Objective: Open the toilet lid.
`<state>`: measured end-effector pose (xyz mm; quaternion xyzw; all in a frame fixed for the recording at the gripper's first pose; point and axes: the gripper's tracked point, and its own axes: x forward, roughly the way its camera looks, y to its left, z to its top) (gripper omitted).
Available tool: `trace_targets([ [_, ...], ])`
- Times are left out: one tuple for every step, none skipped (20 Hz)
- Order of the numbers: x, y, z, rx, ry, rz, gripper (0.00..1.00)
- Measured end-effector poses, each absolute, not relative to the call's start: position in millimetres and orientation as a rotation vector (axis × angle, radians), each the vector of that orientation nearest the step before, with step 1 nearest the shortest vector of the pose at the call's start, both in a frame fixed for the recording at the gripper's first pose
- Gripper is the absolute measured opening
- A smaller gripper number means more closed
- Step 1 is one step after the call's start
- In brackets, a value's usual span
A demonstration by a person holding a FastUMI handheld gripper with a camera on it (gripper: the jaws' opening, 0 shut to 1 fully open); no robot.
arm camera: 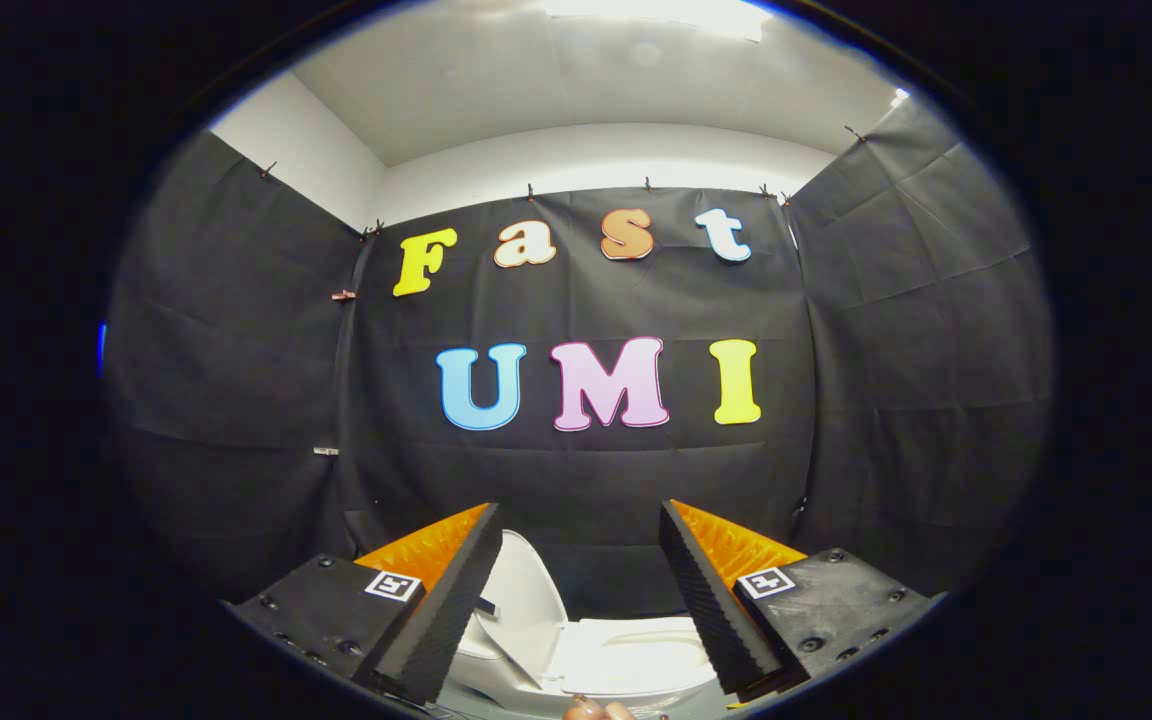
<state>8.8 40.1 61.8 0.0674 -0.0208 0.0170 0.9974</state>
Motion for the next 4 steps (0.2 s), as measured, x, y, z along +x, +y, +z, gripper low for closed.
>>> trace_targets([
  [7.9, 37.1, 63.5, 0.137, -0.048, 0.035, 0.99],
  [6.1, 35.4, 65.5, 0.135, -0.054, 0.033, 0.99],
  [5.1, 33.8, 68.3, 0.134, -0.06, 0.031, 0.99],
  [3.8, 33.4, 69.6, 0.131, -0.066, 0.029, 0.99],
])
